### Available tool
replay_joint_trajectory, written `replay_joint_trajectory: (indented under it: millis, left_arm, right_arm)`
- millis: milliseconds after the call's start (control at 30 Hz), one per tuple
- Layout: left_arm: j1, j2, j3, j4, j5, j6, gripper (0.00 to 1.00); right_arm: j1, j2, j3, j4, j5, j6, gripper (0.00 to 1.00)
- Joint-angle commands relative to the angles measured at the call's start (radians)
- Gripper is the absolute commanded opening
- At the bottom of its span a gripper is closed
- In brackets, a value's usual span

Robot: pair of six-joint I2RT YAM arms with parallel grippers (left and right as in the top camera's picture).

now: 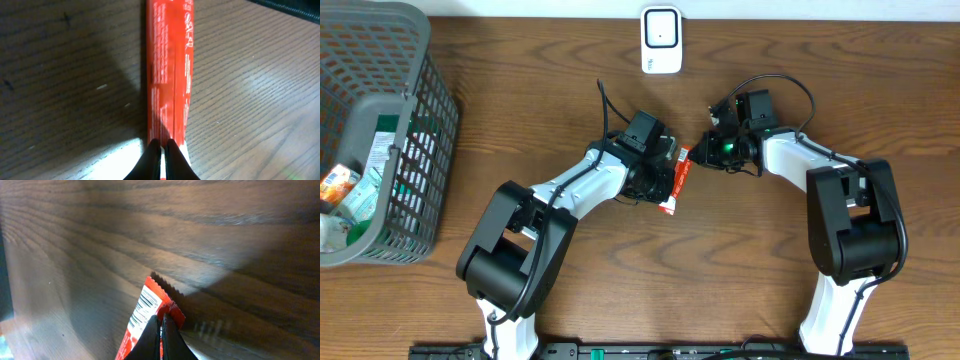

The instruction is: Scan the item barcode

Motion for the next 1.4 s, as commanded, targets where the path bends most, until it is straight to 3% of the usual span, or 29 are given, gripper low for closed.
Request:
replay_joint_trajectory:
  millis: [0, 333, 867, 1200, 1267, 1367]
  left_arm:
    - [-0.002, -0.036, 0.004, -0.003, 0.004, 0.041, 0.07]
    - [-0.002, -0.063, -0.002, 0.034, 0.005, 0.045, 0.07]
    - [-0.021, 0.06, -0.003, 0.025, 0.008, 0.032, 0.07]
    - [-0.021, 0.003, 0.009, -0.011, -0.038, 0.029, 0.07]
    - [-0.021, -0.054, 0.021, -0.013, -0.085, 0.029, 0.07]
    - [-0.019, -0.163, 0.034, -0.031, -0.175, 0.03, 0.08]
  right_arm:
    - [0.007, 0.029, 0.002, -0.012, 0.029, 0.002, 0.01]
    - [0.008, 0.028, 0.002, -0.058, 0.097, 0.009, 0.01]
    - [0.018, 0.028, 0.002, -0.123, 0.214, 0.018, 0.01]
    - [0.01, 0.025, 0.014, -0.101, 0.137, 0.017, 0.01]
    - [0.003, 0.019, 0.031, -0.099, 0.105, 0.017, 0.04]
    - [-0.004, 0.003, 0.064, -0.11, 0.074, 0.016, 0.21]
